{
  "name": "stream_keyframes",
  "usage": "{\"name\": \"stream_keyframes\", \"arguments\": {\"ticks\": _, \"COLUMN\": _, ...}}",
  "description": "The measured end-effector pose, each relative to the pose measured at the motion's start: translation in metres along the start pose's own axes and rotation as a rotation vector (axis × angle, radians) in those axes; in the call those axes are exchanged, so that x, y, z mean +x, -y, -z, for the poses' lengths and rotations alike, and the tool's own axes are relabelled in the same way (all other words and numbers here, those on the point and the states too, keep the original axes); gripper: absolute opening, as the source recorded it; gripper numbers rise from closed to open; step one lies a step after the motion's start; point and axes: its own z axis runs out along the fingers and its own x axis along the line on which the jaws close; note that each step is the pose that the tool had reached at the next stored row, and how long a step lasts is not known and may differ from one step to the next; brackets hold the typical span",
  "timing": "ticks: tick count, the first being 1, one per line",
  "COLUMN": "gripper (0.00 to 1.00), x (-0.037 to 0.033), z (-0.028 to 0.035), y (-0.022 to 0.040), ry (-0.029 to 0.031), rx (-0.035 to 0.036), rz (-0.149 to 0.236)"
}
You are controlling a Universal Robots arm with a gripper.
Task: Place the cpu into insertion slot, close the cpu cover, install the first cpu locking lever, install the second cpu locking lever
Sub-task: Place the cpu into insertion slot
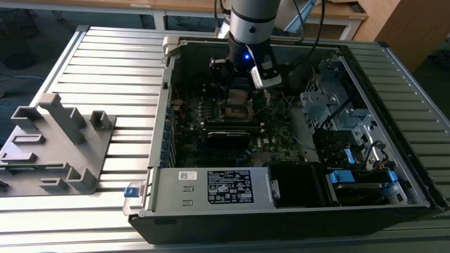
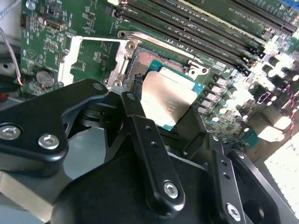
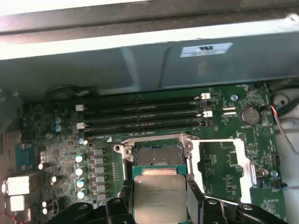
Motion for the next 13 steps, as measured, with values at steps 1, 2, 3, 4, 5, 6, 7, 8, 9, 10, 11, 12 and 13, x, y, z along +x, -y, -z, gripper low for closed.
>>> {"name": "stream_keyframes", "arguments": {"ticks": 1, "gripper": 0.54, "x": 0.0000, "z": 0.0000, "y": 0.0000, "ry": 0.0004, "rx": -0.0001, "rz": -0.006}}
{"name": "stream_keyframes", "arguments": {"ticks": 2, "gripper": 0.54, "x": 0.0000, "z": 0.0000, "y": 0.0000, "ry": 0.0005, "rx": -0.0001, "rz": -0.006}}
{"name": "stream_keyframes", "arguments": {"ticks": 3, "gripper": 0.54, "x": 0.0000, "z": 0.0000, "y": 0.0000, "ry": 0.0006, "rx": -0.0001, "rz": -0.007}}
{"name": "stream_keyframes", "arguments": {"ticks": 4, "gripper": 0.54, "x": 0.0000, "z": 0.0000, "y": 0.0000, "ry": 0.0006, "rx": -0.0001, "rz": -0.008}}
{"name": "stream_keyframes", "arguments": {"ticks": 5, "gripper": 0.54, "x": 0.0000, "z": 0.0000, "y": 0.0000, "ry": 0.0007, "rx": -0.0001, "rz": -0.008}}
{"name": "stream_keyframes", "arguments": {"ticks": 6, "gripper": 0.54, "x": 0.0000, "z": 0.0000, "y": 0.0000, "ry": 0.0007, "rx": -0.0001, "rz": -0.008}}
{"name": "stream_keyframes", "arguments": {"ticks": 7, "gripper": 0.54, "x": 0.0000, "z": 0.0000, "y": 0.0000, "ry": 0.0007, "rx": -0.0001, "rz": -0.008}}
{"name": "stream_keyframes", "arguments": {"ticks": 8, "gripper": 0.54, "x": 0.0000, "z": 0.0000, "y": 0.0000, "ry": 0.0007, "rx": -0.0001, "rz": -0.008}}
{"name": "stream_keyframes", "arguments": {"ticks": 9, "gripper": 0.54, "x": 0.0000, "z": 0.0000, "y": 0.0000, "ry": 0.0007, "rx": -0.0001, "rz": -0.008}}
{"name": "stream_keyframes", "arguments": {"ticks": 10, "gripper": 0.54, "x": 0.0000, "z": 0.0000, "y": 0.0000, "ry": 0.0007, "rx": -0.0001, "rz": -0.008}}
{"name": "stream_keyframes", "arguments": {"ticks": 11, "gripper": 0.54, "x": 0.0000, "z": 0.0000, "y": 0.0000, "ry": 0.0007, "rx": -0.0001, "rz": -0.008}}
{"name": "stream_keyframes", "arguments": {"ticks": 12, "gripper": 0.54, "x": 0.0000, "z": 0.0000, "y": 0.0000, "ry": 0.0007, "rx": -0.0001, "rz": -0.008}}
{"name": "stream_keyframes", "arguments": {"ticks": 13, "gripper": 0.54, "x": 0.0000, "z": 0.0000, "y": 0.0000, "ry": 0.0007, "rx": -0.0001, "rz": -0.008}}
